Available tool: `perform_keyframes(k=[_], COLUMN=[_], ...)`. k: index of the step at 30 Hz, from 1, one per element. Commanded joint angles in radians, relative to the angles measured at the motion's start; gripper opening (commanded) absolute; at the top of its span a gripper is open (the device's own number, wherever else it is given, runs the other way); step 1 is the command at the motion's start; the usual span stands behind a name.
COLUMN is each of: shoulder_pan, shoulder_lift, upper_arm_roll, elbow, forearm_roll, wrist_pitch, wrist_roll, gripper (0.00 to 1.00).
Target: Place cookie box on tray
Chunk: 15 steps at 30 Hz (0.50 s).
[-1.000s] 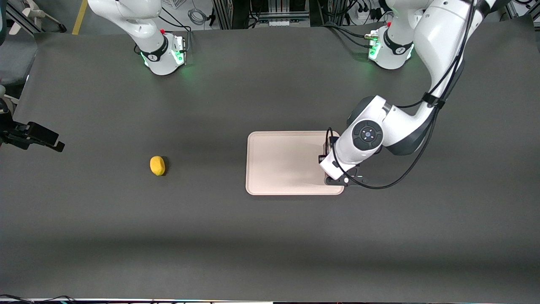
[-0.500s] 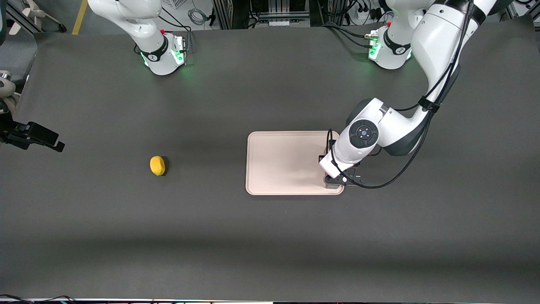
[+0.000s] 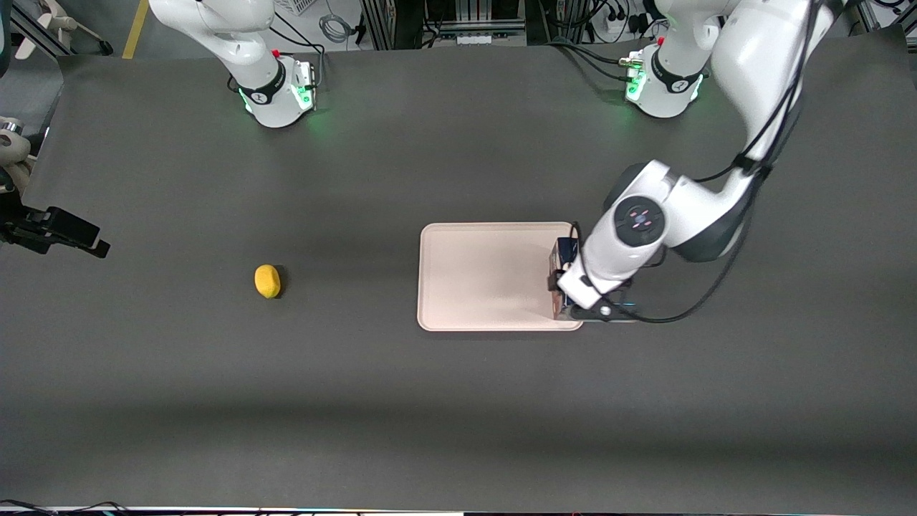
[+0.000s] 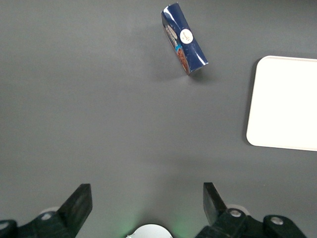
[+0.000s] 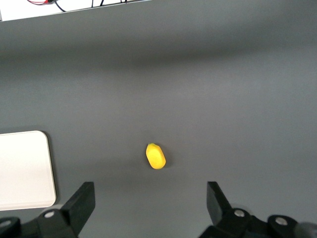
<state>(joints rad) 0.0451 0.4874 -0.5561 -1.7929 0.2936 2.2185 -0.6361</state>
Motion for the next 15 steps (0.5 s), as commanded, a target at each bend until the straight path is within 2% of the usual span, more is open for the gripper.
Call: perform_keyframes(k=[1, 6, 10, 15], shoulder_pan=[0.013, 0.019, 0.019, 0.019], shoulder_lift=[-0.191, -0.303, -0.430, -0.565], upper_arm_roll=[0.033, 0.090, 0.200, 0.300], elbow=[0.049, 0.162, 0.198, 0.188], forearm_roll=[-0.065, -0.129, -0.237, -0.258], wrist_pitch=[-0.175, -0.442, -0.585, -0.767], wrist_roll=[-0.031, 0.028, 0.091, 0.255], gripper=[1.00, 1.00, 1.00, 1.00])
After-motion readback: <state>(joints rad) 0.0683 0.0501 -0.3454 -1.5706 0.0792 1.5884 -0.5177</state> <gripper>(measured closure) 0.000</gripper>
